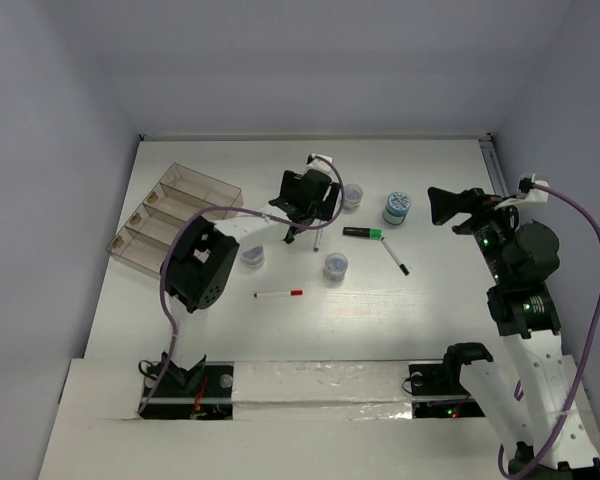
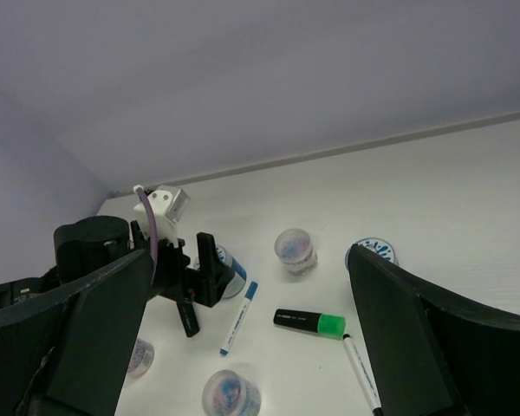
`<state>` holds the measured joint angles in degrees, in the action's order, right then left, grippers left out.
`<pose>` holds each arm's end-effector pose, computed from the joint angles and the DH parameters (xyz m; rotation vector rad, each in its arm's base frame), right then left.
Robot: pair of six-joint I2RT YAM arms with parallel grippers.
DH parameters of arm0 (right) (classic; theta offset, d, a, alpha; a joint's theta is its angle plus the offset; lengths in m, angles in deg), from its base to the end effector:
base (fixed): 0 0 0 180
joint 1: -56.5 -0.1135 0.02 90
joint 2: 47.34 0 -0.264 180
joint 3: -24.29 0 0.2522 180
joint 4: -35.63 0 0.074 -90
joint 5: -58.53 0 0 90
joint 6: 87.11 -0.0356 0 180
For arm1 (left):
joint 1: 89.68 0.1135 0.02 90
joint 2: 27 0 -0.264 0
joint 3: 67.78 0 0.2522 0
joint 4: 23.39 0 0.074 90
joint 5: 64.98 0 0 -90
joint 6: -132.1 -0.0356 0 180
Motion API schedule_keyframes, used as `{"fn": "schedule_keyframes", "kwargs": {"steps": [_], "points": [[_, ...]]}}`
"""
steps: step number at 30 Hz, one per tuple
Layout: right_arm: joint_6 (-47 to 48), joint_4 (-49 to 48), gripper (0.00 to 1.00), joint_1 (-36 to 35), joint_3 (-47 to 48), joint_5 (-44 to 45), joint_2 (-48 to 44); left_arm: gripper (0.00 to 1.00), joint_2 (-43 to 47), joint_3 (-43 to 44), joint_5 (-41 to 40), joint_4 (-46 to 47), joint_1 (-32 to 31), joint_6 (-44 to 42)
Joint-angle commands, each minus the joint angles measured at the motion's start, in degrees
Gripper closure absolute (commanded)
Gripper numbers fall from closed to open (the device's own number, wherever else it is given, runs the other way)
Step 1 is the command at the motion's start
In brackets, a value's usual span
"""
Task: Sort the stationery into containers
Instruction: Pick up the stationery from the center of the board.
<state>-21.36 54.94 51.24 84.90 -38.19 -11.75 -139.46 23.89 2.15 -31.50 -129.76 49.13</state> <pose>0.1417 0.0172 0.3847 0.1503 1.4844 0.5035 0.3533 -0.2792 0.2163 0.3433 2.0046 -0.1019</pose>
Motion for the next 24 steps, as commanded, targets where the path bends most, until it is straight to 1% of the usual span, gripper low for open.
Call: {"fn": "schedule_keyframes", "kwargs": {"steps": [1,2,4,5,8,9,11,15,16,18,20,22,24], "points": [[-0.1,-2.6,0.00,0.2,-0.1,-1.4,0.3,0.08,-1.3,4.0,-0.9,0.2,0.4,-2.0],[-0.1,-2.7,0.00,0.2,-0.2,-1.5,0.3,0.09,-1.7,4.6,-0.8,0.1,1.0,-2.0],[-0.1,-2.7,0.00,0.2,-0.2,-1.5,0.4,0.16,-2.8,5.1,-0.3,0.2,1.0,-2.2],[-0.1,-2.8,0.00,0.2,-0.1,-1.5,0.4,0.18,-3.0,5.4,-0.3,0.2,1.6,-2.2],[-0.1,-2.8,0.00,0.2,-0.3,-1.6,0.5,0.18,-4.0,5.8,-0.1,0.4,2.2,-2.1],[-0.2,-2.8,0.00,0.2,-0.4,-1.6,0.5,0.22,-4.2,5.9,0.0,0.6,2.2,-2.3],[-0.2,-3.0,0.00,0.2,-0.4,-1.9,0.8,0.30,-4.4,6.2,0.2,0.9,2.2,-2.4],[-0.2,-3.0,0.00,0.2,-0.3,-1.9,1.1,0.62,-4.3,7.2,0.4,0.7,2.2,-2.5],[-0.2,-2.9,0.00,0.2,-0.3,-1.8,1.0,0.67,-3.0,7.2,0.5,0.9,2.2,-2.2],[-0.3,-3.2,0.00,0.2,-0.5,-1.8,1.0,0.72,-0.9,6.6,1.0,2.0,2.2,-1.5],[-0.4,-3.4,0.00,0.2,-0.7,-2.0,1.2,0.73,3.2,6.9,1.2,2.7,2.8,-0.8],[-0.3,-3.4,0.00,0.2,-0.6,-2.1,1.6,0.74,7.6,7.3,1.9,2.7,4.9,0.9],[-0.3,-3.3,0.00,0.2,-0.7,-1.9,1.8,0.74,10.1,7.5,2.6,2.1,7.0,2.1]]}}
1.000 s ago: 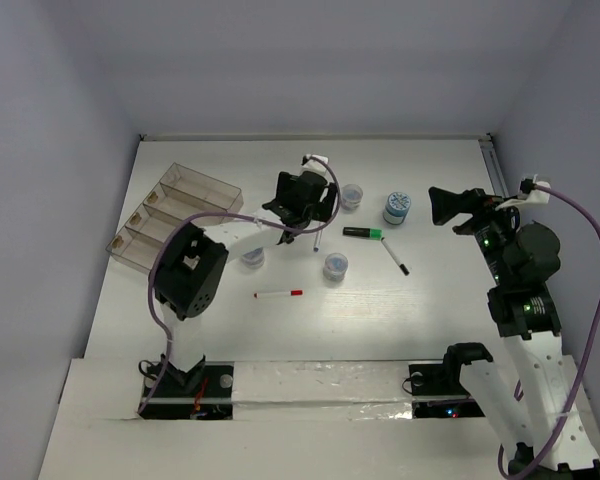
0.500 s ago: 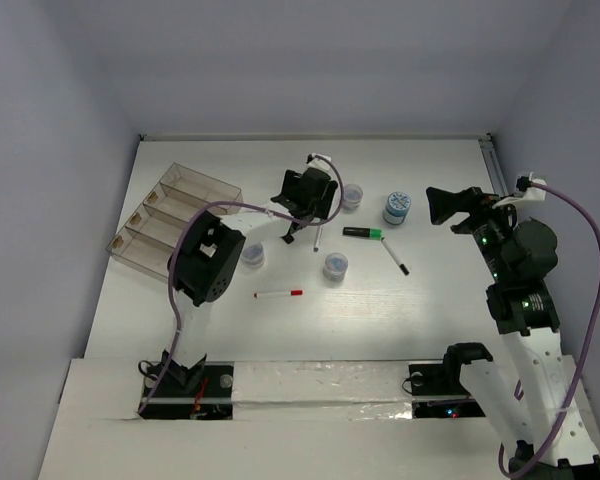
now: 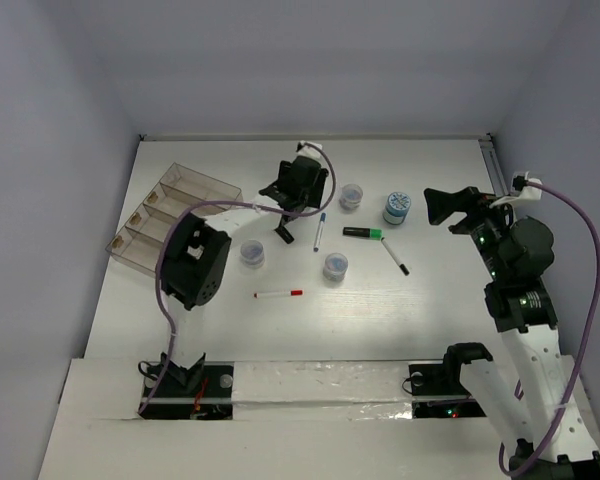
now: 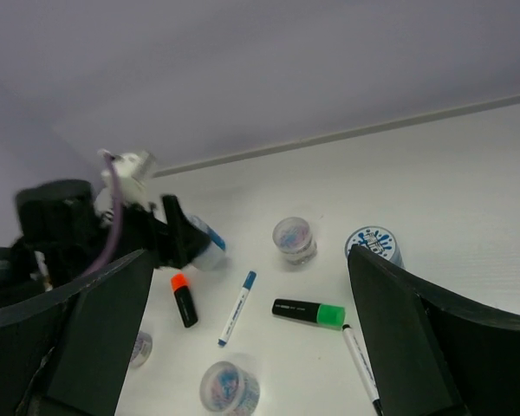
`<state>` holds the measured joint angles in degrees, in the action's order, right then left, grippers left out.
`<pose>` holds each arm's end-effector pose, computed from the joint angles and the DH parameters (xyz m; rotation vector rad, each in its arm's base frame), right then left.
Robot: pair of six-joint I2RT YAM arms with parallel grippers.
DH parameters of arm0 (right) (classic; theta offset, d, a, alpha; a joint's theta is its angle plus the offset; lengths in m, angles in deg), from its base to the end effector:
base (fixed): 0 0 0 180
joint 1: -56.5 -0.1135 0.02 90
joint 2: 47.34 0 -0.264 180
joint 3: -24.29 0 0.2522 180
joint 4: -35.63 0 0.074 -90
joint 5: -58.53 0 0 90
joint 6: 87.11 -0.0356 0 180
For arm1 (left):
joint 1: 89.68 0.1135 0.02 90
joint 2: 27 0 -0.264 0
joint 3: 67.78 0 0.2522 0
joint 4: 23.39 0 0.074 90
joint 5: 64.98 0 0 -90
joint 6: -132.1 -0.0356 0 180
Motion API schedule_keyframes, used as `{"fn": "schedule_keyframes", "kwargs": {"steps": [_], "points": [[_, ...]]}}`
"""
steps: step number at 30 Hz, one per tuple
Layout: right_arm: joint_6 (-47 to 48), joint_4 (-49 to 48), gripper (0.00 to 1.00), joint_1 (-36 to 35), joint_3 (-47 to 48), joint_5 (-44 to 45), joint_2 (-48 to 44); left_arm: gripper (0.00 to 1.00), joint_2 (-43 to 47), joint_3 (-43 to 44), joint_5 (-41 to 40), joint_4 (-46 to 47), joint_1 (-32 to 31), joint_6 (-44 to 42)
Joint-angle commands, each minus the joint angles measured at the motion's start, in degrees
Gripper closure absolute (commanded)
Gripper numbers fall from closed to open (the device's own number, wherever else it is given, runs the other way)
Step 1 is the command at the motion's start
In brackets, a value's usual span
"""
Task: Sort the stationery into containers
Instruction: Pick up the stationery from the center of the board, then place the stationery in the storage box.
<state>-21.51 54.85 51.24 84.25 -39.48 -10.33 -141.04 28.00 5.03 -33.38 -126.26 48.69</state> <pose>0.1494 0.0187 0.3779 0.1411 1.5221 0.5196 0.3780 -0.2654 0.2247 0.3174 2.0087 -0.1134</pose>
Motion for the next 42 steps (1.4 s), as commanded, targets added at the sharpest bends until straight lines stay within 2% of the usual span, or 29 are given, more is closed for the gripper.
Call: {"fn": "schedule_keyframes", "kwargs": {"steps": [1,4,8,14,18,27,33,42], "points": [[-0.2,-3.3,0.00,0.2,-0.2,-0.8,0.3,0.74,13.7,3.6,0.2,3.5,6.3,3.8],[-0.6,-4.4,0.00,0.2,-1.4,-0.3,0.4,0.74,15.5,5.6,3.7,-0.2,13.2,6.9],[-0.8,-4.8,0.00,0.2,-2.3,0.7,1.3,0.74,17.2,7.1,3.2,-5.9,20.6,7.3],[-0.5,-6.7,0.00,-0.3,-3.5,2.4,0.0,0.74,17.6,6.2,0.6,-8.1,29.8,4.2],[-0.4,-6.7,0.00,-0.8,-3.5,2.5,0.0,0.74,16.2,6.2,3.9,-8.1,35.2,5.7],[-0.4,-5.9,0.00,-0.8,-3.0,2.1,1.3,0.76,10.5,8.2,3.8,-7.9,36.3,4.9],[-0.4,-5.8,0.00,-0.8,-2.9,1.9,1.9,0.77,7.3,8.5,0.9,-8.2,36.3,3.3],[-0.4,-5.8,0.00,-0.8,-2.9,1.3,2.1,0.74,4.4,8.9,-0.4,-7.5,36.3,1.4]]}}
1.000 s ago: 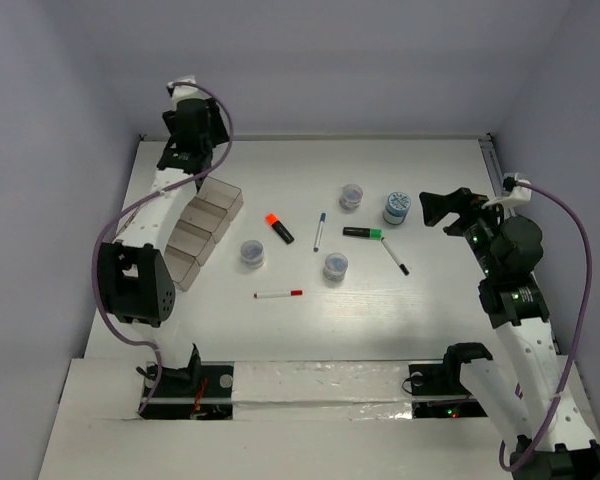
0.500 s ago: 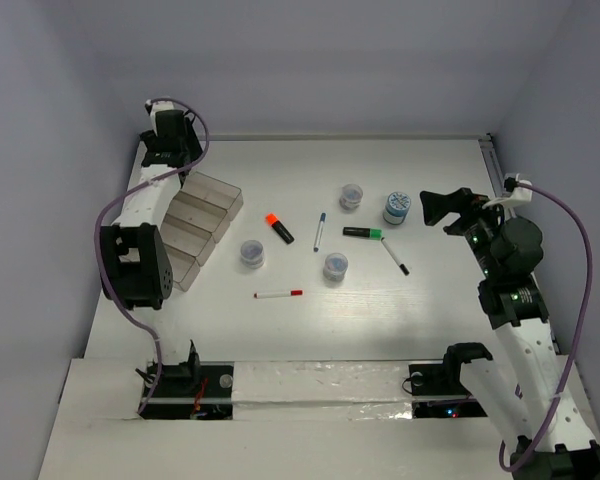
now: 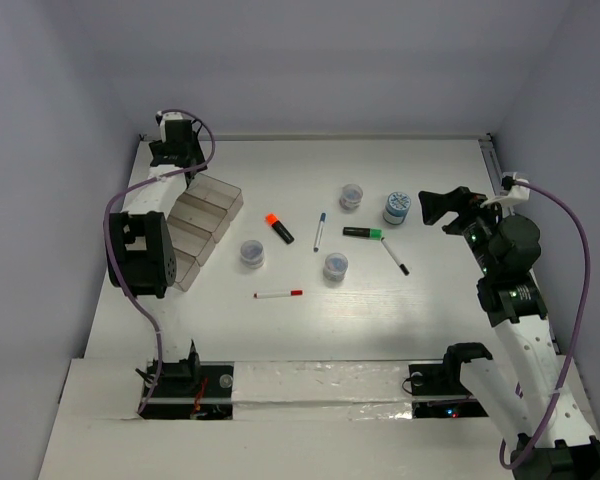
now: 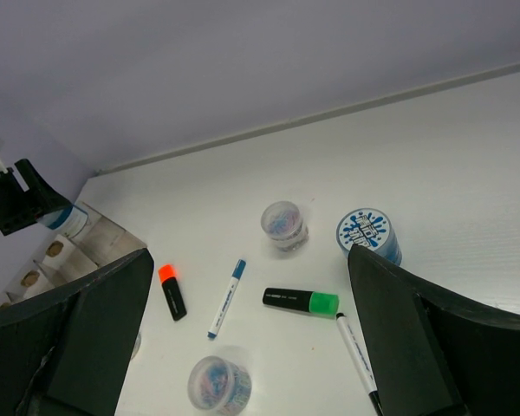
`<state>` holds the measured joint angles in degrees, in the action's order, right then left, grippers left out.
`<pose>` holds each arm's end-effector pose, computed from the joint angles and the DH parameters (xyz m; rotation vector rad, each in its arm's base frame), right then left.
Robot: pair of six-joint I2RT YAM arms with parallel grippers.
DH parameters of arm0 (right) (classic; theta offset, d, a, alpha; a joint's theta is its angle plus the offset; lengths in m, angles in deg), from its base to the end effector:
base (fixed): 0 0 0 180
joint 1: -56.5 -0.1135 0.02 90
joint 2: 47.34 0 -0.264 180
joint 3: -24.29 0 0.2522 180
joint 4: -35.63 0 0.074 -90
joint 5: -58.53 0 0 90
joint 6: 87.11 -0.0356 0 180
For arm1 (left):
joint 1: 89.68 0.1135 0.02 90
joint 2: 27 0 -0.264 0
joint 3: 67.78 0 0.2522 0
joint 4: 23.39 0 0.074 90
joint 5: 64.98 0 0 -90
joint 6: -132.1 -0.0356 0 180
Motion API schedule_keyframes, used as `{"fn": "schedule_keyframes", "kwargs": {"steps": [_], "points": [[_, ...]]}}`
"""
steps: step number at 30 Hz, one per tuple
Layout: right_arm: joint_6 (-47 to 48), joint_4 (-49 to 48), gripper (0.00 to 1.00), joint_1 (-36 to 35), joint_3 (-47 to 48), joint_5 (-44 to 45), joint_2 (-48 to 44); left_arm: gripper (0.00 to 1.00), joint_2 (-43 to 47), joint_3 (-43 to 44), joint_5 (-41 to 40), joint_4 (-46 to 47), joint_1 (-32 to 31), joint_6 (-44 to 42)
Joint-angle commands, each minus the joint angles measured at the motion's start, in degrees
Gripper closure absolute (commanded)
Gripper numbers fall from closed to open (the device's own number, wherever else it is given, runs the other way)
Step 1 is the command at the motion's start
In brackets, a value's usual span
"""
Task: Sort the stationery into containers
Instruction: Place the stationery in the storage box.
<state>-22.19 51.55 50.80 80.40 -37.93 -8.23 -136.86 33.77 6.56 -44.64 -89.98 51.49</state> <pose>0.1645 0.0204 0.3558 0.1755 1.5648 0.5107 0.4530 0.0089 0.2722 -0.3570 2.0348 0.2318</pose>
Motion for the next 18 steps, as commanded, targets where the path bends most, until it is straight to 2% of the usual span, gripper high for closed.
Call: {"fn": "schedule_keyframes", "kwargs": {"steps": [1,5,7,11,18], "points": [[0.4,-2.5,0.00,-0.4,1.0,-0.1,-0.1,0.73,-0.3,3.3,-2.1,3.7,0.0,-1.4],[0.3,-2.4,0.00,-0.4,1.1,0.1,0.0,0.66,-1.1,3.5,-2.1,3.7,0.6,-1.6],[0.4,-2.4,0.00,-0.4,1.1,0.0,0.1,0.54,-1.4,3.3,-2.2,3.9,0.6,-1.6],[0.4,-2.4,0.00,-0.4,1.1,0.2,-0.2,0.45,-1.4,3.2,-2.1,4.5,0.6,-1.5],[0.5,-2.4,0.00,-0.4,1.1,0.2,0.1,0.11,2.8,3.0,2.0,6.2,0.6,0.8]]}}
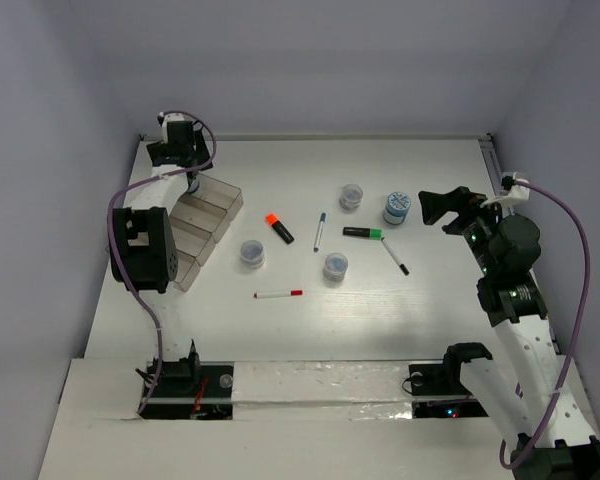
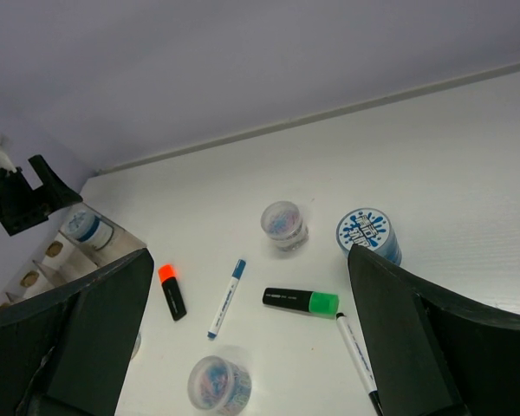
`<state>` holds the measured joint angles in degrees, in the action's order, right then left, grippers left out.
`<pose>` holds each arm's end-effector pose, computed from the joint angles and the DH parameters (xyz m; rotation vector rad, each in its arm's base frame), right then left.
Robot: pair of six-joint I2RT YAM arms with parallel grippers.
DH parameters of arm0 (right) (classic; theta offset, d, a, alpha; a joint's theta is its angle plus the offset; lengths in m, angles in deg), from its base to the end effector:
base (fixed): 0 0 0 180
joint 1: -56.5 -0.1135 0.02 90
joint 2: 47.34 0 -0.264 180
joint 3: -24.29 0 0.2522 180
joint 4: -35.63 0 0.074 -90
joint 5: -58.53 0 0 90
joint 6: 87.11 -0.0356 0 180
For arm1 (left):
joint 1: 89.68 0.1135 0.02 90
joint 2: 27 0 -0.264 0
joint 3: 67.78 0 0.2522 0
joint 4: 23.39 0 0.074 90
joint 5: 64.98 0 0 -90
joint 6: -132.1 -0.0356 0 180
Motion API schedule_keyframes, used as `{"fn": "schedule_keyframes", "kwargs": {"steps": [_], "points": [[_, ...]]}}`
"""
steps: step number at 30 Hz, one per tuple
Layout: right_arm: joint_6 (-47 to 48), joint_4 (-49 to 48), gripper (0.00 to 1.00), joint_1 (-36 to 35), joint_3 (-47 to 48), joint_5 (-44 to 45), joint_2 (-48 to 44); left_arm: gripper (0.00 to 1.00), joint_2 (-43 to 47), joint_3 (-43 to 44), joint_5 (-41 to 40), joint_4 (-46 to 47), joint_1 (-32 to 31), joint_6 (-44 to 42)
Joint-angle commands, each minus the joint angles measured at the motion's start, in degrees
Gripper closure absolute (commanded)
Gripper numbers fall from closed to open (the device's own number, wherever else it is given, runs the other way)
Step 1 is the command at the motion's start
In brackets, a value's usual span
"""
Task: Sort the stationery into containers
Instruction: Place the stationery in the storage box, then pick up the stationery from the center of the board.
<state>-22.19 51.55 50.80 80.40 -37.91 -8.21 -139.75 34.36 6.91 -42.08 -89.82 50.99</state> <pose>0.1646 0.0204 0.3558 0.1758 1.5651 0.5104 0.4640 0.0099 0.2578 -0.3477 2.0331 0.2316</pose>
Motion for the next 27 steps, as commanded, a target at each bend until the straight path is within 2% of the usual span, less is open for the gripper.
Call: {"fn": "schedule_keyframes", "kwargs": {"steps": [1,3,7,11,12,19,23,27], "points": [[0.5,-2.3,0.00,-0.4,1.1,0.2,0.2,0.07,7.0,2.5,2.7,3.8,0.4,2.0],[0.5,-2.3,0.00,-0.4,1.1,0.2,0.2,0.03,8.1,3.5,3.3,3.6,-0.3,2.4],[0.6,-2.3,0.00,-0.4,1.2,0.5,-0.5,0.04,11.0,5.1,4.2,2.5,-4.9,2.3],[0.4,-2.3,0.00,-0.4,1.2,1.6,-1.8,0.04,10.6,11.2,6.7,-0.3,-16.5,0.6],[0.4,-0.6,0.00,-0.4,1.2,2.6,-2.7,0.04,9.0,14.9,7.2,-1.0,-21.9,-0.3],[0.3,2.0,0.00,-0.4,3.0,7.9,-8.6,0.03,-2.2,27.1,12.7,-2.8,-39.0,1.7],[-0.6,4.1,0.00,-0.4,5.2,8.6,-12.2,0.01,-8.7,31.9,13.1,-1.5,-46.0,0.9],[0.3,8.1,0.00,-0.4,8.4,7.8,-13.2,0.01,-15.3,37.4,12.7,-1.0,-49.5,1.0]]}}
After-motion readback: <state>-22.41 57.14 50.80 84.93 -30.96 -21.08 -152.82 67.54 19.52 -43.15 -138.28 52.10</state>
